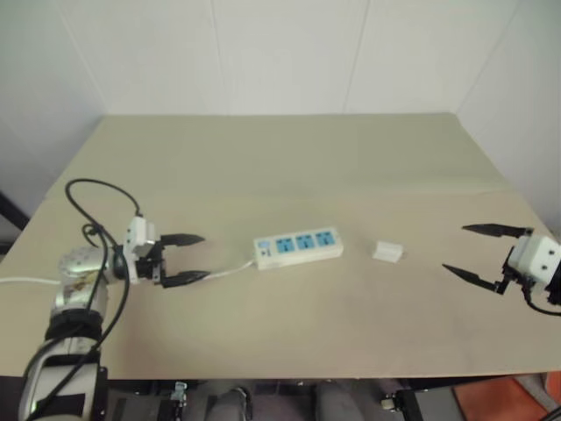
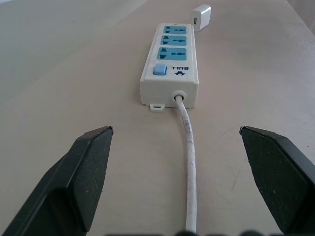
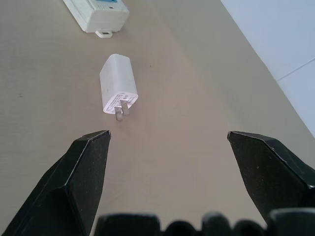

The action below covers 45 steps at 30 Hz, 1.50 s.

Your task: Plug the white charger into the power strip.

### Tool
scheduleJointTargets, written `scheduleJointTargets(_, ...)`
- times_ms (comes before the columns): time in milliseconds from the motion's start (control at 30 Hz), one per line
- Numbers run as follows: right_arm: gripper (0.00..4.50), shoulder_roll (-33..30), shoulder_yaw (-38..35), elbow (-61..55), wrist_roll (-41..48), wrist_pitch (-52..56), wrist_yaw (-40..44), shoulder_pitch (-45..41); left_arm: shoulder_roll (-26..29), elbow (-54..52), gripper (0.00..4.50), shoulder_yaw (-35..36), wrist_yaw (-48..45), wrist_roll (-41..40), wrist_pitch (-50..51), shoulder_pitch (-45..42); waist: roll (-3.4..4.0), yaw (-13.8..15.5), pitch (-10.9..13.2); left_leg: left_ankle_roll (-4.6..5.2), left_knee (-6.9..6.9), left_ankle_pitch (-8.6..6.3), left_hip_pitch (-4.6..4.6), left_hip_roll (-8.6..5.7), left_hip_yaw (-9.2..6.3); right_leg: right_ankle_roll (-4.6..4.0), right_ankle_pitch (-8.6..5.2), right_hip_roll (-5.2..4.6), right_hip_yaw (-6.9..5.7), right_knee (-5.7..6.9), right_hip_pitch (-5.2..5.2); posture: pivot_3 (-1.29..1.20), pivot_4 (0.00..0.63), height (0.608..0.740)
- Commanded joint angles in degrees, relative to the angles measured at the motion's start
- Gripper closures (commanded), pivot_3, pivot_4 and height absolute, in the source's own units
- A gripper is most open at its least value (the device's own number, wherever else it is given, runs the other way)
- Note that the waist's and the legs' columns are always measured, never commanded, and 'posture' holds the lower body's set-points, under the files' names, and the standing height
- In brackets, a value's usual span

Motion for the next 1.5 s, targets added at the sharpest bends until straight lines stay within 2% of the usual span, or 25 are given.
scheduleJointTargets(33,0.0,-1.23,-1.19,1.76,0.13,-0.97,-0.02,-0.15,0.2,-1.43,0.02,0.29,-0.22,-0.7,-0.26,-1.21,0.0,0.0,0.0,0.0,0.0,0.0,0.0,0.0,0.0,0.0,0.0,0.0,0.0,0.0,0.0,0.0,0.15,0.74)
scheduleJointTargets(400,0.0,-1.25,-1.98,1.76,0.5,-0.1,1.41,-0.41,-1.21,-0.54,0.02,0.58,0.46,-0.92,-0.7,-2.11,0.0,0.06,0.0,0.0,0.0,0.0,0.0,0.0,0.0,0.0,0.0,0.0,0.0,0.0,0.0,0.0,0.15,0.74)
scheduleJointTargets(533,0.0,-0.94,-1.86,1.76,0.47,0.38,1.56,-1.04,-3.07,6.02,0.02,-1.6,-2.0,1.1,-2.02,-7.57,-0.01,0.22,0.0,0.0,0.02,0.0,-0.01,-0.01,0.0,0.01,0.01,0.0,-0.01,0.01,0.01,0.0,0.15,0.74)
scheduleJointTargets(767,0.0,-0.23,-1.92,1.76,-0.65,-0.85,0.63,-2.25,-9.47,22.76,0.02,-5.08,-2.34,4.51,-7.24,-19.25,-0.04,0.03,0.0,0.02,0.05,0.0,-0.05,-0.07,0.01,0.08,0.03,-0.03,-0.01,-0.07,0.06,0.0,0.15,0.74)
scheduleJointTargets(967,0.0,0.05,-3.37,1.76,-1.51,-1.71,-0.97,-2.26,-14.89,30.82,0.02,-4.93,-1.81,8.26,-10.11,-24.48,-0.06,-0.23,0.02,0.05,0.04,-0.02,-0.11,-0.09,0.03,0.12,0.0,-0.04,0.0,-0.12,0.01,0.0,0.15,0.74)
scheduleJointTargets(1233,0.0,-0.93,-4.39,1.76,-6.81,-8.02,-11.17,2.29,-18.07,34.01,0.02,-4.94,1.49,12.36,-12.08,-26.26,-0.09,-0.13,0.03,0.06,0.04,-0.03,-0.15,-0.15,0.04,0.17,-0.02,-0.11,0.0,-0.13,-0.01,0.0,0.15,0.74)
scheduleJointTargets(1333,0.0,-1.98,-3.38,1.76,-12.3,-11.3,-17.59,3.78,-18.51,34.66,0.02,-4.75,2.45,13.6,-12.59,-26.17,-0.09,-0.17,0.03,0.06,0.04,-0.03,-0.15,-0.19,0.04,0.18,-0.02,-0.13,0.01,-0.12,-0.02,0.0,0.15,0.74)
scheduleJointTargets(1500,0.0,-3.52,-5.01,1.76,-21.89,-11.68,-21.74,4.7,-19.29,35.39,0.02,-4.72,4.17,15.36,-13.56,-25.92,-0.09,-0.09,0.03,0.06,0.05,-0.02,-0.15,-0.21,0.04,0.19,-0.03,-0.14,0.02,-0.09,-0.03,0.0,0.15,0.74)
